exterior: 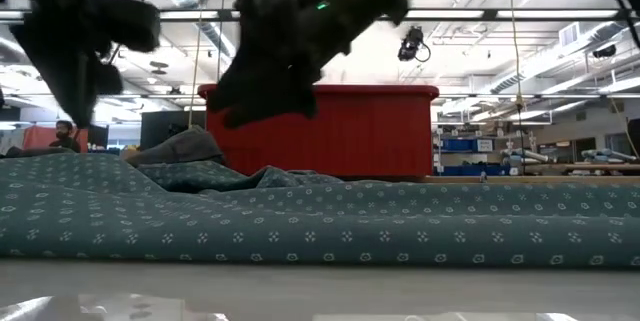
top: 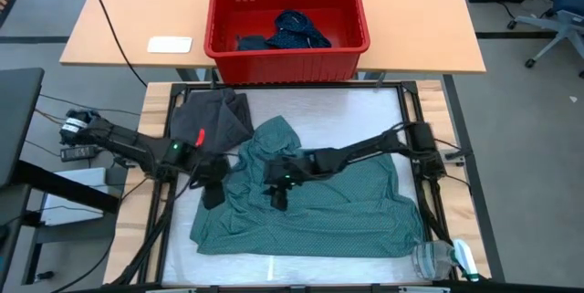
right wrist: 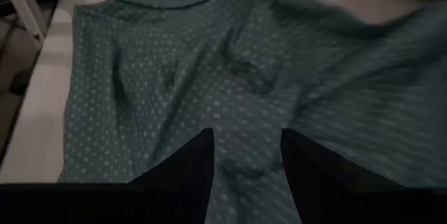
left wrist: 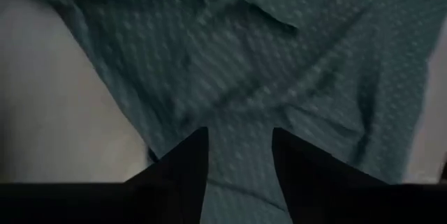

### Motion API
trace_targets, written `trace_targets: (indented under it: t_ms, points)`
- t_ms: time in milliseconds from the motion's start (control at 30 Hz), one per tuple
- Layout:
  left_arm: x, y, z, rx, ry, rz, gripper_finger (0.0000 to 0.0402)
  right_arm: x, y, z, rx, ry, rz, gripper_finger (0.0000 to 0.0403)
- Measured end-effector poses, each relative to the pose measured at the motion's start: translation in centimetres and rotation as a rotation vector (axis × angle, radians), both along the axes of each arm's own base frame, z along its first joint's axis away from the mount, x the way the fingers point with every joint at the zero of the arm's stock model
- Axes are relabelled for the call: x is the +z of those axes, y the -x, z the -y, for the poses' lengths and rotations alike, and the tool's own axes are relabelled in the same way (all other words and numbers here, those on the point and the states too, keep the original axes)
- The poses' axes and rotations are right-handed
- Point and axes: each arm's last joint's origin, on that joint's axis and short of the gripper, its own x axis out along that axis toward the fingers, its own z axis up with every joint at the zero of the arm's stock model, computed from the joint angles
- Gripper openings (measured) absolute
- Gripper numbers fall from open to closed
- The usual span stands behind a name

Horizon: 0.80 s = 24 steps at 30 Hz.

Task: Fold laundry
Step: Fold the dark green polo

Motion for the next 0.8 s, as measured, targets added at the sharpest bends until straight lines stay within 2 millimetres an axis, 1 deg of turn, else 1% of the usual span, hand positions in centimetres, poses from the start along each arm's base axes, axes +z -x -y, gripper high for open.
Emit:
trace_targets:
  t_ms: [67,167,233,300,433,533,667,733,800]
  points:
    - [-1.2,-0.3,-0.8,-0.028,0.039,0.045,0.0160,-0.7,-1.0,-0.1,0.029,-0.022,-0.035,0.0173]
    - [-3.3,-0.5,-1.7,-0.051,0.126,0.117,0.0160,-1.5,-1.9,-0.5,0.069,0.020,-0.082,0.0172]
    - [-4.1,-0.6,-2.2,-0.034,0.160,0.163,0.0160,-2.1,-2.4,-1.0,0.095,0.048,-0.101,0.0172]
    - [-4.3,-0.8,-2.6,-0.028,0.157,0.201,0.0160,-2.3,-2.7,-1.3,0.117,0.059,-0.099,0.0170]
    - [-4.6,-0.7,-2.9,-0.109,0.108,0.225,0.0160,-2.5,-3.6,-1.6,0.141,0.038,-0.070,0.0165]
    - [-4.8,-0.5,-3.0,-0.168,0.072,0.222,0.0160,-3.7,-4.0,-1.6,0.155,0.024,-0.090,0.0161]
    - [-4.8,-0.5,-3.3,-0.184,0.054,0.234,0.0160,-4.7,-4.3,-1.8,0.152,-0.012,-0.113,0.0150]
    - [-4.8,-0.6,-3.5,-0.175,0.053,0.234,0.0160,-5.0,-4.2,-1.8,0.126,-0.033,-0.130,0.0134]
    - [-4.8,-0.6,-3.6,-0.168,0.052,0.234,0.0160,-5.0,-4.1,-1.7,0.088,-0.030,-0.138,0.0098]
